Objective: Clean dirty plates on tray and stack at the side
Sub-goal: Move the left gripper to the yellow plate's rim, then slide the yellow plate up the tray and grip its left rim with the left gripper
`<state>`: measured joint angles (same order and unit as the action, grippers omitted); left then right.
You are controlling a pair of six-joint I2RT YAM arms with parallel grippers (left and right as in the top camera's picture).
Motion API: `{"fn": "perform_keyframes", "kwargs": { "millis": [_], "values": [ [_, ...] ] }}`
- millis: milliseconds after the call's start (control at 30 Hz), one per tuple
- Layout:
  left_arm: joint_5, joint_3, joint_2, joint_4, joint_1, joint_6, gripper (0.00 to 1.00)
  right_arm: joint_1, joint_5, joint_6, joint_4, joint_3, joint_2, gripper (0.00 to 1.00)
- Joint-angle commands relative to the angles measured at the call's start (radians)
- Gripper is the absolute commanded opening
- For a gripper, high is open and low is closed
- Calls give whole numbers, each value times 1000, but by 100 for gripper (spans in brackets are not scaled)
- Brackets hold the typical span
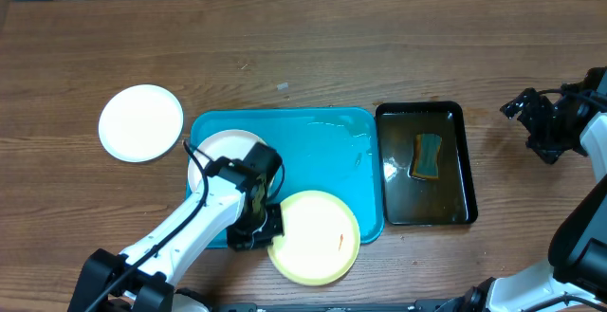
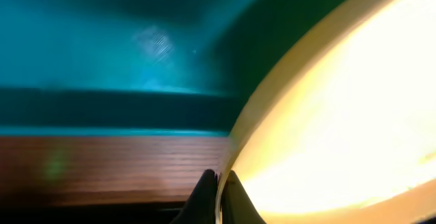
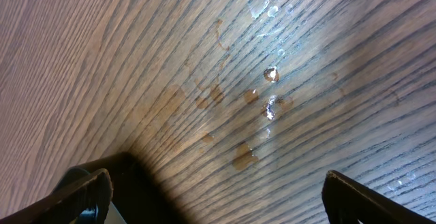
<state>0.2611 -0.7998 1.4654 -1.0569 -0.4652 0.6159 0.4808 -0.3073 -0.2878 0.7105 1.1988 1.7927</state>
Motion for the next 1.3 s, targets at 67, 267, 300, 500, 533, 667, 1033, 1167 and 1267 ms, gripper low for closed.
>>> {"fn": "perform_keyframes", "kwargs": {
  "millis": [67,267,300,500,533,667,1033,1167,1267],
  "values": [
    [-99,-156,-2,44,-6,-42,4,-1,-1,0,-3,19,1,100],
    [-296,-166,18,198,-6,-43,4,-1,-1,1,-3,19,1,100],
    [-294,-166,30,222,-6,-43,4,-1,-1,0,-3,19,1,100],
    [-238,-166,134,313,-6,-41,4,-1,-1,1,-3,19,1,100],
    [-237,-166,148,328,-5,-41,4,-1,-1,1,-3,19,1,100],
    [-212,-166,166,393,0,-41,4,-1,-1,1,-3,19,1,100],
    [-198,-201,166,435,1,-167,50,-1,-1,1,-3,19,1,100],
    [-286,-301,166,364,1,-249,51,-1,-1,1,-3,19,1,100],
    [-329,-321,166,391,1,-304,49,-1,-1,0,-3,19,1,100]
  ]
}}
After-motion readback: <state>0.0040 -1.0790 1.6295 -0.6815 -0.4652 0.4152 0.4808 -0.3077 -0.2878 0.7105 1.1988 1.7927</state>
